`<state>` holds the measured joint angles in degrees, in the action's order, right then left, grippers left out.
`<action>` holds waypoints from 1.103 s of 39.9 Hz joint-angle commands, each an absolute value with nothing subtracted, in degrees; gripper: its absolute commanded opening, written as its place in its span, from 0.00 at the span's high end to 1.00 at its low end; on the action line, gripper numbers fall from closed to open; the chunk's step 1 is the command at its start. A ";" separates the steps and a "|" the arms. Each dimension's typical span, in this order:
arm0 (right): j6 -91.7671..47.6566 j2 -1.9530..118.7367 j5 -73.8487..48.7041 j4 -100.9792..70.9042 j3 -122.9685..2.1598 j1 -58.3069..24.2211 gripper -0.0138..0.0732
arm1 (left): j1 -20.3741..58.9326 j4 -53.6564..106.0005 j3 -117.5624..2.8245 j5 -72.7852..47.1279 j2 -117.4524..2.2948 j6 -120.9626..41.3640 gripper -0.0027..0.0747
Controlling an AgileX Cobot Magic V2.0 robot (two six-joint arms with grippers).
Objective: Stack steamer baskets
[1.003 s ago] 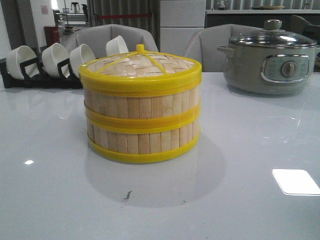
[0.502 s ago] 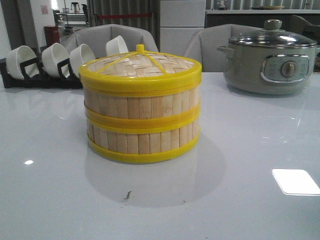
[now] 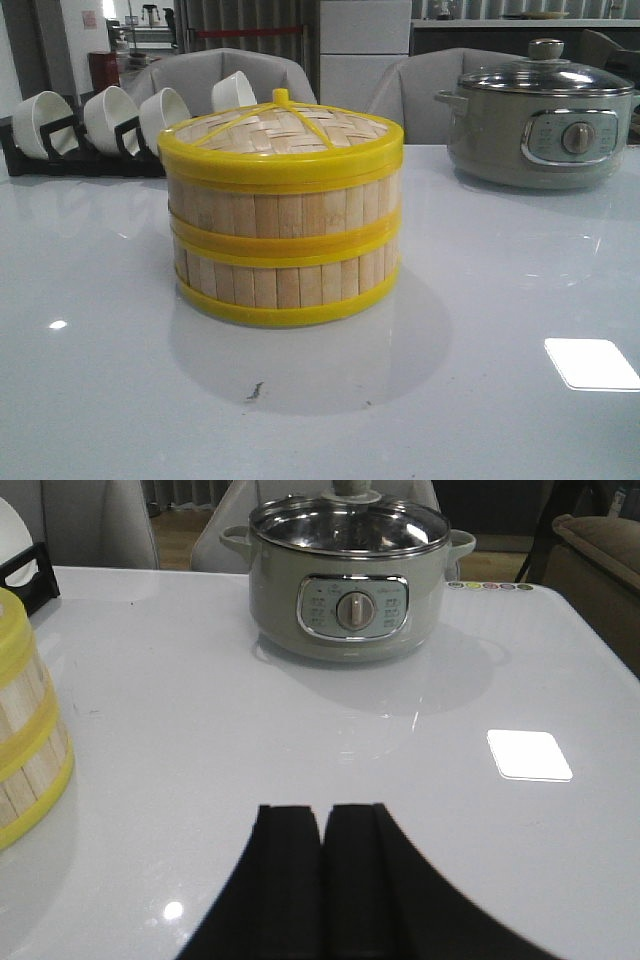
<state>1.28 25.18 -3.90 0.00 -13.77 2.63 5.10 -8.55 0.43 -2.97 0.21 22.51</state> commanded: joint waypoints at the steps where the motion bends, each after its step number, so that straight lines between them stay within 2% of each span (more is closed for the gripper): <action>1: 1.05 25.39 0.79 0.00 -15.41 2.83 0.79 | 4.94 -8.65 0.40 1.19 1.19 22.99 0.84; 24: 1.05 25.39 0.79 0.00 -15.41 2.83 0.79 | 5.05 -7.04 0.40 1.53 1.08 22.84 0.84; 31: 1.05 25.39 0.79 0.00 -15.41 2.83 0.79 | 4.95 1.19 0.40 1.53 1.08 11.90 0.84; 44: 1.05 25.39 0.79 0.00 -15.41 2.83 0.79 | 4.95 0.41 0.40 1.53 1.08 9.88 0.84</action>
<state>1.28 25.18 -3.90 0.00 -13.77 2.63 5.10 0.53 0.43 -2.97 0.21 10.33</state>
